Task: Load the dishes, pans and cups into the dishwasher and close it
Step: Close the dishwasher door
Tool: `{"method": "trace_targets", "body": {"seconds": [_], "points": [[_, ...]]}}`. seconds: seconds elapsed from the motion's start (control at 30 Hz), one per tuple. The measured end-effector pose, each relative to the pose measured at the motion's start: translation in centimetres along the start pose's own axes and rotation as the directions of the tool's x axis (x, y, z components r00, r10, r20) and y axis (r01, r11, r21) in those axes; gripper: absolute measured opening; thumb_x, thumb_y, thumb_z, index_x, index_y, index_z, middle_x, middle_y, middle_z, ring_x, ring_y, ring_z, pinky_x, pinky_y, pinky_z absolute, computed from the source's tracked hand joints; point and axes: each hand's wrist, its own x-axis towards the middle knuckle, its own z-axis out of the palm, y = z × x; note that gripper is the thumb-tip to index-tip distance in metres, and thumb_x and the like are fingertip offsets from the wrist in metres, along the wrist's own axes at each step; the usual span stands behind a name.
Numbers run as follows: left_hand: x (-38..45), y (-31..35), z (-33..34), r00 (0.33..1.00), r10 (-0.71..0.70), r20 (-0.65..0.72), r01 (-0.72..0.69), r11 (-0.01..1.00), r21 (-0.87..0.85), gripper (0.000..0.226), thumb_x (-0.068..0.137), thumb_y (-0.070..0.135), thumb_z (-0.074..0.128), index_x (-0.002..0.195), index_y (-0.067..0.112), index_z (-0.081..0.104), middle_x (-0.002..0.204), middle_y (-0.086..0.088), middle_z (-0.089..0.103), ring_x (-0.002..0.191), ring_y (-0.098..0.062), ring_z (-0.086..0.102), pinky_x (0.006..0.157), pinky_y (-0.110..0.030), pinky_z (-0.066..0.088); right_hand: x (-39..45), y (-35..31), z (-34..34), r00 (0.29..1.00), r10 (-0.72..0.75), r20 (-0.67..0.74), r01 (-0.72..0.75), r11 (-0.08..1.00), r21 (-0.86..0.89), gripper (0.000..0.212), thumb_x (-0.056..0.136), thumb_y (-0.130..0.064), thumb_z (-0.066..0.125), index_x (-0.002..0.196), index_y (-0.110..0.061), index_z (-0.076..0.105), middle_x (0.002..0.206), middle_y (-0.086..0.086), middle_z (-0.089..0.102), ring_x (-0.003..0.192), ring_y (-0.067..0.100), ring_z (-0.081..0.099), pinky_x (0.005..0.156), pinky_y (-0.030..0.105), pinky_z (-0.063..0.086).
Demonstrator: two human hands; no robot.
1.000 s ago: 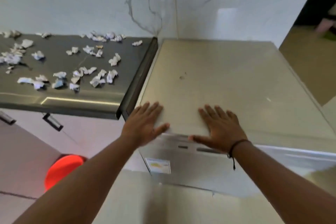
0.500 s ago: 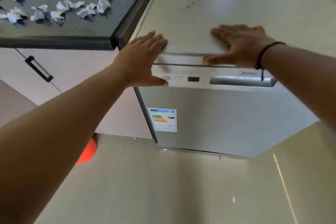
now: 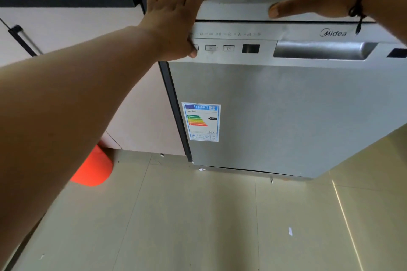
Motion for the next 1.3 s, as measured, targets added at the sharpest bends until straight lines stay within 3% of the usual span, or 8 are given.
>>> {"method": "trace_targets", "body": {"seconds": [0.27, 0.37, 0.5, 0.7, 1.3], "points": [[0.2, 0.2, 0.0, 0.999, -0.020, -0.043, 0.019, 0.999, -0.032, 0.102, 0.060, 0.029, 0.084, 0.144, 0.020, 0.027, 0.142, -0.007, 0.036, 0.129, -0.032, 0.032, 0.104, -0.045, 0.021, 0.1, -0.2, -0.4, 1.000, 0.005, -0.013, -0.005, 1.000, -0.015, 0.114, 0.045, -0.098, 0.044, 0.142, -0.041, 0.030, 0.141, -0.003, 0.049, 0.121, 0.030, 0.050, 0.102, 0.048, 0.039], [0.1, 0.1, 0.1, 0.998, 0.023, -0.058, -0.024, 1.000, -0.007, 0.100, 0.064, 0.047, 0.078, 0.143, 0.020, 0.025, 0.143, -0.004, 0.034, 0.128, -0.032, 0.031, 0.104, -0.045, 0.022, 0.1, -0.3, -0.5, 1.000, 0.005, -0.023, -0.005, 0.999, -0.037, 0.114, 0.044, -0.099, 0.042, 0.142, -0.043, 0.030, 0.138, -0.001, 0.051, 0.120, 0.031, 0.050, 0.101, 0.049, 0.039], [-0.2, 0.4, 0.7, 0.990, 0.016, -0.140, -0.015, 1.000, 0.008, 0.086, 0.073, 0.072, 0.049, 0.140, 0.021, 0.030, 0.141, -0.002, 0.037, 0.125, -0.031, 0.035, 0.098, -0.044, 0.026, 0.1, -0.2, -0.6, 1.000, 0.021, -0.018, -0.021, 1.000, -0.018, 0.110, 0.043, -0.099, 0.044, 0.140, -0.049, 0.030, 0.139, -0.005, 0.050, 0.123, 0.030, 0.048, 0.104, 0.048, 0.039], [0.0, 0.6, 1.7, 0.972, -0.019, -0.233, 0.025, 0.999, 0.024, 0.070, 0.088, 0.069, 0.030, 0.137, 0.019, 0.037, 0.138, -0.003, 0.043, 0.119, -0.031, 0.040, 0.094, -0.043, 0.027, 0.2, -0.3, -0.6, 1.000, 0.015, -0.023, -0.015, 1.000, -0.016, 0.111, 0.045, -0.097, 0.045, 0.142, -0.045, 0.030, 0.139, -0.005, 0.050, 0.123, 0.029, 0.048, 0.105, 0.048, 0.038], [0.2, 0.6, 2.1, 0.964, -0.039, -0.262, 0.052, 0.998, 0.044, 0.069, 0.090, 0.069, 0.028, 0.135, 0.018, 0.039, 0.135, -0.003, 0.046, 0.115, -0.031, 0.043, 0.092, -0.043, 0.028, 0.1, -0.2, -0.4, 0.999, -0.010, -0.032, 0.009, 0.999, -0.041, 0.115, 0.046, -0.098, 0.043, 0.144, -0.039, 0.030, 0.139, -0.002, 0.050, 0.120, 0.030, 0.050, 0.102, 0.047, 0.040]]}}
